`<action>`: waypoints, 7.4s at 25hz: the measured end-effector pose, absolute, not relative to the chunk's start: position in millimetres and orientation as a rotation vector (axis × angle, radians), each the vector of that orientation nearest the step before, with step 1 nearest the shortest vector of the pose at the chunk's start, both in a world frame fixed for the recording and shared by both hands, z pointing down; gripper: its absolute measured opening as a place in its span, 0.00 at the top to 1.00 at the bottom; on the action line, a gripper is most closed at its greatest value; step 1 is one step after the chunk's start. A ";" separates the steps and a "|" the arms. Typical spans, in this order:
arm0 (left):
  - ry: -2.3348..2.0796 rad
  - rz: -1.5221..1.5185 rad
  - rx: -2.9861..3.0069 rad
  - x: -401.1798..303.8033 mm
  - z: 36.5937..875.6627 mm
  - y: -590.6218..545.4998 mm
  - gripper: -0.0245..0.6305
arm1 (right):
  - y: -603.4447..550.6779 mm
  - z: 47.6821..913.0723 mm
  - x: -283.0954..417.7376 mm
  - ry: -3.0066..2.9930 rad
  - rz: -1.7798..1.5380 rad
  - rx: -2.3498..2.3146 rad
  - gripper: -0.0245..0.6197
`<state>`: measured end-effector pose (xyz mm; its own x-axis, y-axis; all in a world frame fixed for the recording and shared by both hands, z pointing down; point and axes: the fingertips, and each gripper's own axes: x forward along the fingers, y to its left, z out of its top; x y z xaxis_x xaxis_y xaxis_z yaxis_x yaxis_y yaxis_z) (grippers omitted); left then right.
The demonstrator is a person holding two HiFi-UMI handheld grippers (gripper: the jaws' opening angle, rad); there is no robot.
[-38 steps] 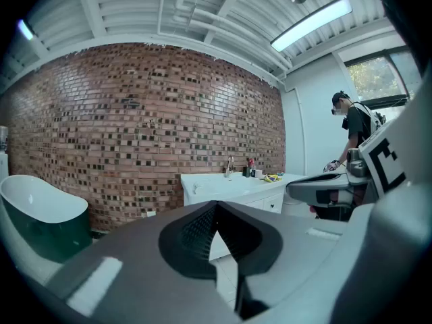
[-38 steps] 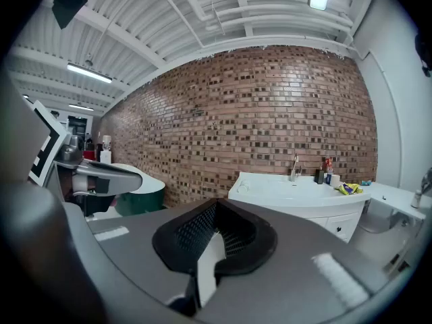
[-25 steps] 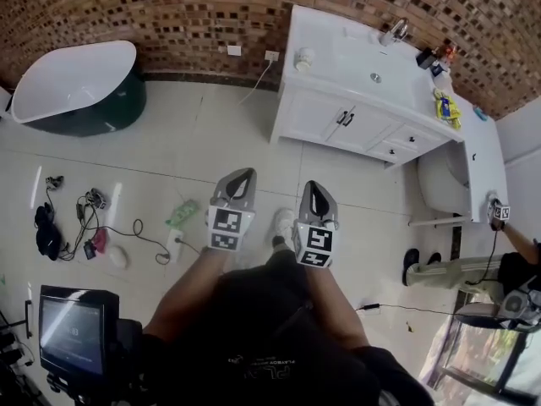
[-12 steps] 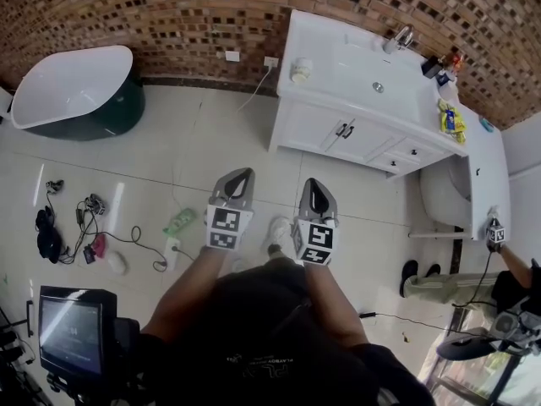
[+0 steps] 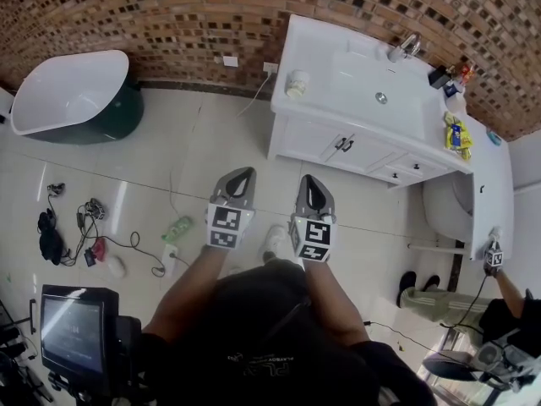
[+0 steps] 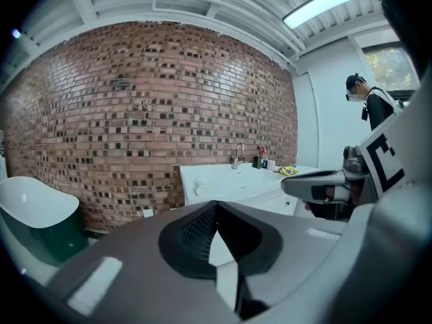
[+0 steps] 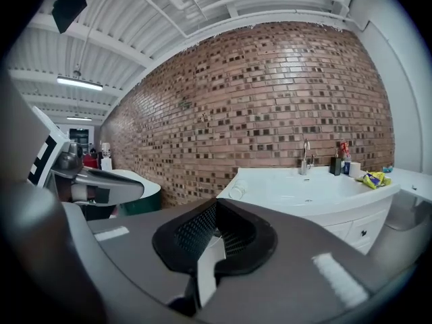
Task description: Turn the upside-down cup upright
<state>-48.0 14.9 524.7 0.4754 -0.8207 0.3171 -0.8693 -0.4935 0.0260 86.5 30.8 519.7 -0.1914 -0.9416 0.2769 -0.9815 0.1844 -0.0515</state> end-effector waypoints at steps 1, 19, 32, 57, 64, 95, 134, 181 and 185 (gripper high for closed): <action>-1.469 0.397 2.535 -44.7 525.5 9.1 0.96 | 24.9 521.1 87.6 -2.275 0.330 1.861 0.94; -1.530 0.474 2.478 6.5 536.5 -77.8 0.96 | -64.7 528.5 115.4 -2.354 0.211 1.668 0.94; -1.557 0.482 2.489 20.5 530.7 -108.2 0.96 | -99.5 536.4 136.9 -2.319 0.197 1.663 0.94; -1.499 0.428 2.505 -3.3 538.3 -270.9 0.96 | -258.8 570.2 128.5 -2.164 0.374 1.629 0.94; -1.451 0.414 2.535 -3.2 540.9 -305.5 0.96 | -284.6 593.8 127.0 -2.113 0.556 1.649 0.94; -1.346 0.389 2.577 -3.8 549.0 -372.0 0.96 | -363.3 660.1 118.6 -1.997 1.876 1.212 0.41; -1.334 0.362 2.555 -12.0 552.0 -379.6 0.96 | -379.4 629.3 133.2 -2.241 1.325 1.476 0.47; -1.365 0.403 2.548 11.4 550.2 -340.5 0.96 | -311.0 623.3 111.4 -2.214 0.488 1.594 0.35; -1.384 0.398 2.548 14.7 545.8 -328.4 0.96 | -298.9 610.7 119.4 -2.229 0.473 1.621 0.36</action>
<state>14.7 -328.4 545.8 0.5217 -0.7847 0.3348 -0.8427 -0.5352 0.0585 119.4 -298.9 610.7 -0.2886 -0.8397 0.4600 -0.9541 0.2922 -0.0652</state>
